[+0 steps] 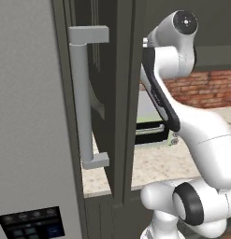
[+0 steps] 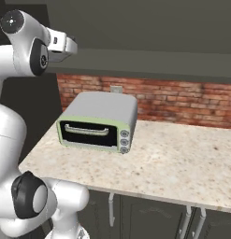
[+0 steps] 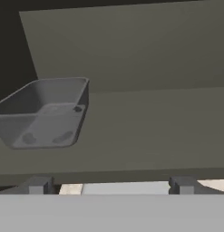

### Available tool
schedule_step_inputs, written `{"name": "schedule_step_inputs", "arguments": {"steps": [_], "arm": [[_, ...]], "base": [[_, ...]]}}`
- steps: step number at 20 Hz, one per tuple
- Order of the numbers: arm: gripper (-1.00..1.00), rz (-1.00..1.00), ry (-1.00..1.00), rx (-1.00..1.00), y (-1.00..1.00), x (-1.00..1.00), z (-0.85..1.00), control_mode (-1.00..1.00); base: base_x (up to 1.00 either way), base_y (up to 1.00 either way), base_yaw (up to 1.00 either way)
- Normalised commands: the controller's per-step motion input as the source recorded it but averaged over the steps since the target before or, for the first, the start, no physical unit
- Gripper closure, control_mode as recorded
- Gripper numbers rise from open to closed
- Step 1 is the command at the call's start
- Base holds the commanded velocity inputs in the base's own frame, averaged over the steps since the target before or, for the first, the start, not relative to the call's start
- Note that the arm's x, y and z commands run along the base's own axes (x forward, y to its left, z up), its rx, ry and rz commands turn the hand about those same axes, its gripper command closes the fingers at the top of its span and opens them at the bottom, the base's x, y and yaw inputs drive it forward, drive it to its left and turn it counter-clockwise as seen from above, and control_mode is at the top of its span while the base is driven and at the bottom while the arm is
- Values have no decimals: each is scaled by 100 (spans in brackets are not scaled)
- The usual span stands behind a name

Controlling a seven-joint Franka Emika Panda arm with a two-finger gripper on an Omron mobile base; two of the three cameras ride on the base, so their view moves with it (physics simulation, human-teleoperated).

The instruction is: Retrieve the tupperware and aluminum foil from the cabinet and place them on the dining counter near the plate with corn and kebab skewer to prepare for storing leftovers.

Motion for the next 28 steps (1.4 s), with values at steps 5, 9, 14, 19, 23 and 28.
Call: {"name": "schedule_step_inputs", "arguments": {"steps": [5,9,14,19,23,28], "arm": [[-100,2,-2,0,20,61,0,-100],[-100,0,0,0,20,68,0,-100],[-100,0,0,4,16,70,7,-100],[-100,0,0,7,15,69,6,-100],[-100,0,8,1,30,62,0,-100],[-100,0,14,0,34,64,0,-100]], "base": [[0,0,0],[0,0,0],[0,0,0],[0,0,0],[0,0,0],[0,0,0]]}}
